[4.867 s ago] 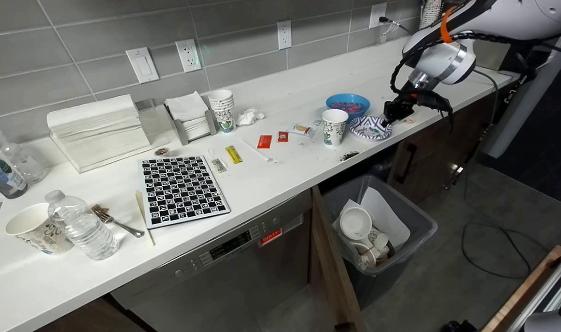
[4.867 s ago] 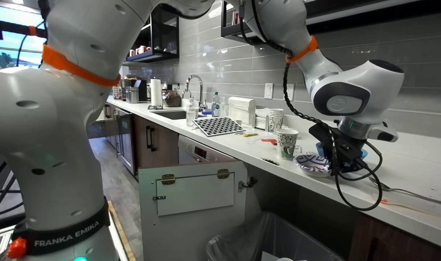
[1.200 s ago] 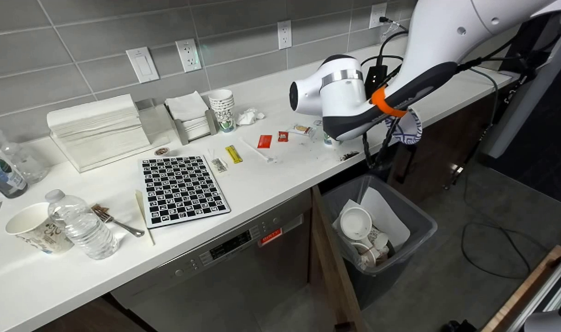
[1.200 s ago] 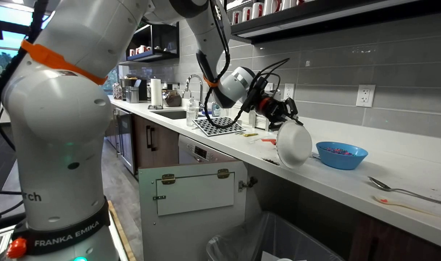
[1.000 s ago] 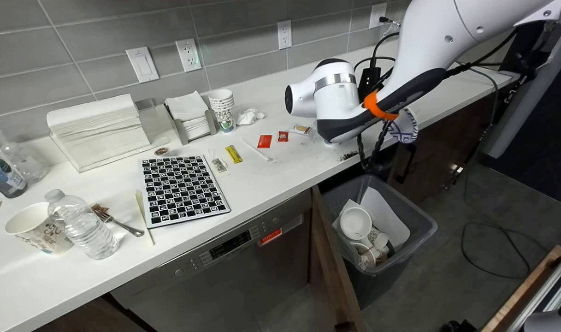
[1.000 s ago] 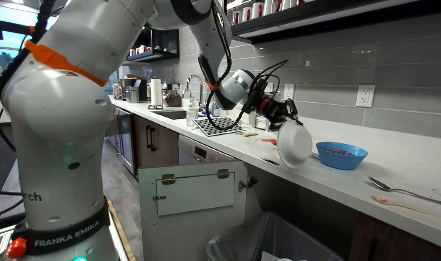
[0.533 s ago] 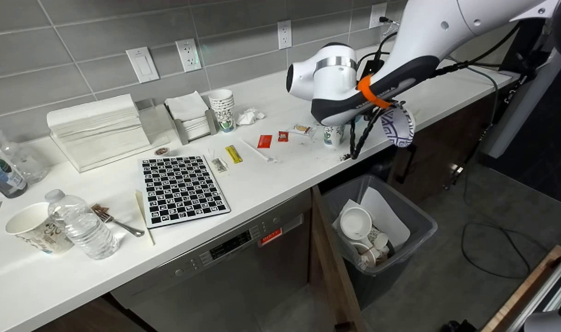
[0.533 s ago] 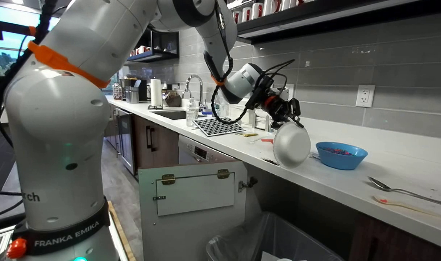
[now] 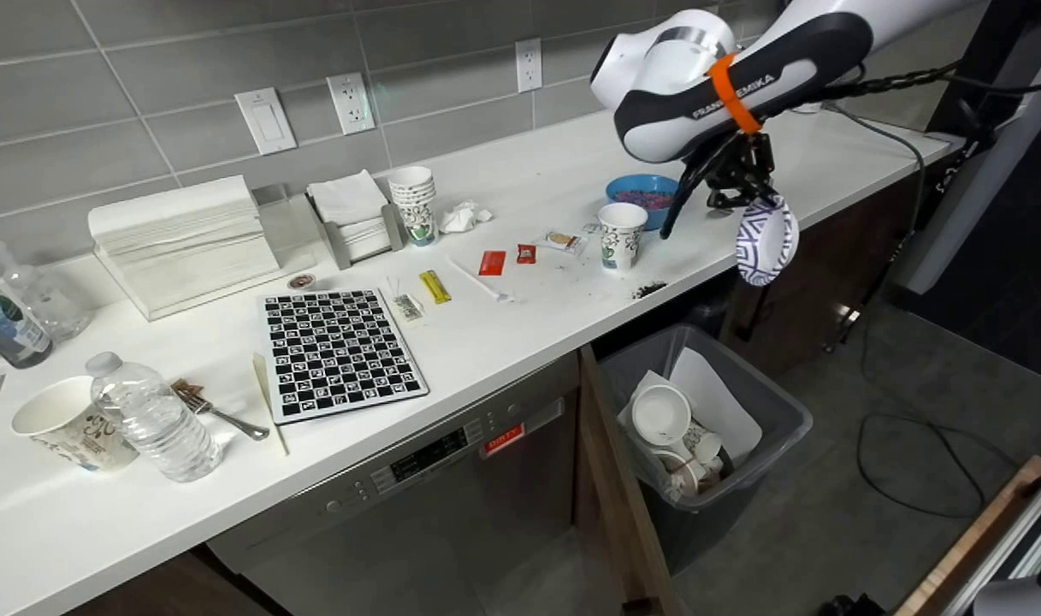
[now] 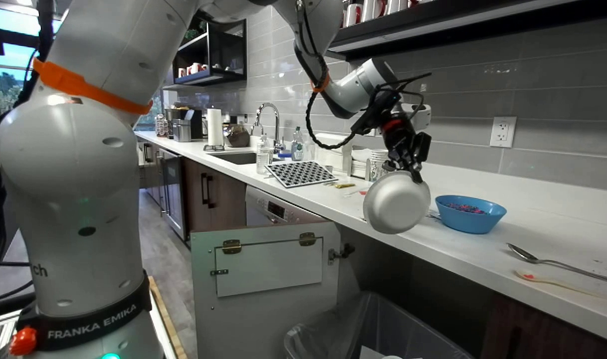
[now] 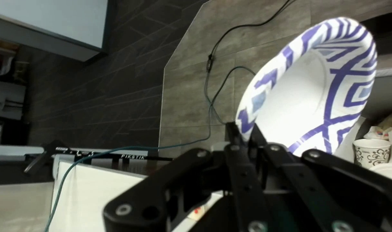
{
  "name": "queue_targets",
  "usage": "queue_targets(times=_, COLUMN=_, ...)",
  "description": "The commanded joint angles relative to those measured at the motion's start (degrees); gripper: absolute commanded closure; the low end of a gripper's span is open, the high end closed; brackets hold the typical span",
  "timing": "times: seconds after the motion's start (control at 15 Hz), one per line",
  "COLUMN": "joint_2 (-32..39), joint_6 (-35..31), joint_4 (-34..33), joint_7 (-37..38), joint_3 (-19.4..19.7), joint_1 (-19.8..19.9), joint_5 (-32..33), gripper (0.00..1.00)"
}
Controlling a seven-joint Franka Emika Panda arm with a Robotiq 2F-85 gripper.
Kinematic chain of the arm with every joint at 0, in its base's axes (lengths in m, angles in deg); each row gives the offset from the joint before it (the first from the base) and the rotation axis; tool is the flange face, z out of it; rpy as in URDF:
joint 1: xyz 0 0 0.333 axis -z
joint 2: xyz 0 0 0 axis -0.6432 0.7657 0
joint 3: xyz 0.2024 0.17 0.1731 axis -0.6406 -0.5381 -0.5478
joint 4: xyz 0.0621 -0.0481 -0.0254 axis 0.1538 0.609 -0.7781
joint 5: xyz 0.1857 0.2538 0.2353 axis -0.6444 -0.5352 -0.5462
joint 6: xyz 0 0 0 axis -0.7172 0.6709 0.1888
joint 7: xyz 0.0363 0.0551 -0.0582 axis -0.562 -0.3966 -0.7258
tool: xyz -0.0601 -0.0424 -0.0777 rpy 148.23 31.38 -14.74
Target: Pour out the contents from the plate into the bin
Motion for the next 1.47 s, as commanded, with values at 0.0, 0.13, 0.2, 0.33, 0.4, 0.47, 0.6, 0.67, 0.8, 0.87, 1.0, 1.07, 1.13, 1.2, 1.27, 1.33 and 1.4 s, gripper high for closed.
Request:
queue_targets(times=0.0, joint_2=-10.50, joint_6=-7.69, joint_4=11.33, joint_7=-0.12, joint_3=3.27, joint_1=5.33, joint_5=-7.05, gripper=0.98)
queue_targets(times=0.13, joint_2=-15.42, joint_6=-11.25, joint_4=16.13, joint_7=-0.39, joint_3=5.87, joint_1=8.03, joint_5=-9.98, gripper=0.98)
queue_targets(times=0.2, joint_2=-17.40, joint_6=-12.94, joint_4=18.09, joint_7=-0.37, joint_3=7.04, joint_1=9.05, joint_5=-11.54, gripper=0.98)
queue_targets(times=0.33, joint_2=-20.63, joint_6=-16.16, joint_4=21.09, joint_7=-0.78, joint_3=9.13, joint_1=10.86, joint_5=-14.95, gripper=0.98)
queue_targets(times=0.4, joint_2=-22.31, joint_6=-18.05, joint_4=22.74, joint_7=-0.98, joint_3=10.04, joint_1=11.67, joint_5=-16.87, gripper=0.98)
queue_targets(times=0.47, joint_2=-23.58, joint_6=-19.96, joint_4=24.10, joint_7=-1.00, joint_3=10.77, joint_1=12.30, joint_5=-18.69, gripper=0.98)
queue_targets(times=0.6, joint_2=-25.27, joint_6=-24.39, joint_4=26.40, joint_7=-1.05, joint_3=11.75, joint_1=13.10, joint_5=-22.59, gripper=0.98)
queue_targets(times=0.67, joint_2=-25.92, joint_6=-26.96, joint_4=27.50, joint_7=-1.18, joint_3=12.04, joint_1=13.28, joint_5=-24.63, gripper=0.98)
queue_targets(times=0.8, joint_2=-26.68, joint_6=-33.52, joint_4=29.69, joint_7=-2.23, joint_3=12.26, joint_1=13.41, joint_5=-28.19, gripper=0.98)
queue_targets(times=0.87, joint_2=-26.90, joint_6=-36.89, joint_4=30.72, joint_7=-2.97, joint_3=12.30, joint_1=13.41, joint_5=-30.03, gripper=0.98)
queue_targets(times=1.0, joint_2=-26.83, joint_6=-44.38, joint_4=32.56, joint_7=-5.33, joint_3=12.31, joint_1=13.37, joint_5=-33.78, gripper=0.98)
queue_targets(times=1.07, joint_2=-26.91, joint_6=-48.02, joint_4=33.71, joint_7=-7.29, joint_3=12.25, joint_1=13.29, joint_5=-35.81, gripper=0.98)
queue_targets(times=1.13, joint_2=-26.75, joint_6=-51.47, joint_4=34.53, joint_7=-9.64, joint_3=12.20, joint_1=13.20, joint_5=-38.20, gripper=0.98)
queue_targets(times=1.2, joint_2=-26.69, joint_6=-54.67, joint_4=35.46, joint_7=-12.26, joint_3=12.16, joint_1=13.12, joint_5=-41.14, gripper=0.98)
queue_targets(times=1.27, joint_2=-26.38, joint_6=-57.33, joint_4=36.11, joint_7=-15.56, joint_3=12.14, joint_1=13.03, joint_5=-44.91, gripper=0.98)
queue_targets(times=1.33, joint_2=-25.89, joint_6=-59.67, joint_4=36.56, joint_7=-19.32, joint_3=12.10, joint_1=12.91, joint_5=-49.40, gripper=0.98)
queue_targets(times=1.4, joint_2=-25.64, joint_6=-61.39, joint_4=37.12, joint_7=-23.48, joint_3=11.99, joint_1=12.69, joint_5=-54.34, gripper=0.98)
